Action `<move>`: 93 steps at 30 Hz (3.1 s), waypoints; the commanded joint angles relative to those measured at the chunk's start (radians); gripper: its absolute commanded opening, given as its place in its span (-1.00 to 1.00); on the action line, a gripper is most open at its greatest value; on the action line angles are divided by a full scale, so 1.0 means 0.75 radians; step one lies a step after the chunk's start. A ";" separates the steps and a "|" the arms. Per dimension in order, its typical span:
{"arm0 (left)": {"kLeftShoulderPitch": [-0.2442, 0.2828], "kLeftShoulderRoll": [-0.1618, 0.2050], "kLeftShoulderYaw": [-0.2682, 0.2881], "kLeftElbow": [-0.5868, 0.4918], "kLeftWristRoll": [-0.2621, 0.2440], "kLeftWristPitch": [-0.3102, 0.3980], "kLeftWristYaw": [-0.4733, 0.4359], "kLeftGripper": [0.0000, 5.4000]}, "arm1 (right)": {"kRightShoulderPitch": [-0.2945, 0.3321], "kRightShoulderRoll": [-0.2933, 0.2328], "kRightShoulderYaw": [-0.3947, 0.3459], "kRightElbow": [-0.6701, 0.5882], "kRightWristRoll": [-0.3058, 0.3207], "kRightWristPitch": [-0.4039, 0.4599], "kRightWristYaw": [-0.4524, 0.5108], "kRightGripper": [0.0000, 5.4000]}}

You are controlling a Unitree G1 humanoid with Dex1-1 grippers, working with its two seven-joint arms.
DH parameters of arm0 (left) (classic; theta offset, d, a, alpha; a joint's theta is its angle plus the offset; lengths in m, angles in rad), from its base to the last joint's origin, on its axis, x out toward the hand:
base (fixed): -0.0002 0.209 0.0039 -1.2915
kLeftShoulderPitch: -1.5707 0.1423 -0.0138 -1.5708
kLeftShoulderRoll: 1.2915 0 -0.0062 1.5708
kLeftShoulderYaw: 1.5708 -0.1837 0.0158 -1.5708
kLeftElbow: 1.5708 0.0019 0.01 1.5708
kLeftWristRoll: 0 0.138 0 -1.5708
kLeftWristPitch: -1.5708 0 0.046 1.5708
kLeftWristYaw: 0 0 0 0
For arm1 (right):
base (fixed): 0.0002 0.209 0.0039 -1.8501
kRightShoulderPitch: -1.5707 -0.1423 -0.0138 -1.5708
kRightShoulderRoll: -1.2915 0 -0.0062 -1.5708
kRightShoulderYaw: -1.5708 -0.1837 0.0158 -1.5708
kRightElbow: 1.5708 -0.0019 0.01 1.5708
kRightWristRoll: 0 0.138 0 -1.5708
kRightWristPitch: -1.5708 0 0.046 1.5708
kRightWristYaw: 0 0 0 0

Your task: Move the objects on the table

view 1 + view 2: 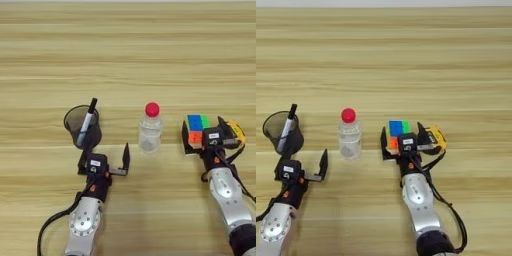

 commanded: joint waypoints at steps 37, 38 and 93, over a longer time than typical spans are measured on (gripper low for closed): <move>-0.042 -0.020 -0.015 0.067 0.057 -0.069 0.082 0.99 | 0.325 -0.026 0.253 -0.684 0.284 0.404 0.610 1.00; -0.042 -0.020 -0.015 0.069 0.058 -0.070 0.083 0.99 | 0.321 -0.024 0.256 -0.678 0.283 0.402 0.611 1.00; -0.035 -0.034 -0.021 0.085 0.074 -0.084 0.104 0.99 | -0.111 0.149 0.212 -0.004 0.245 0.222 0.570 1.00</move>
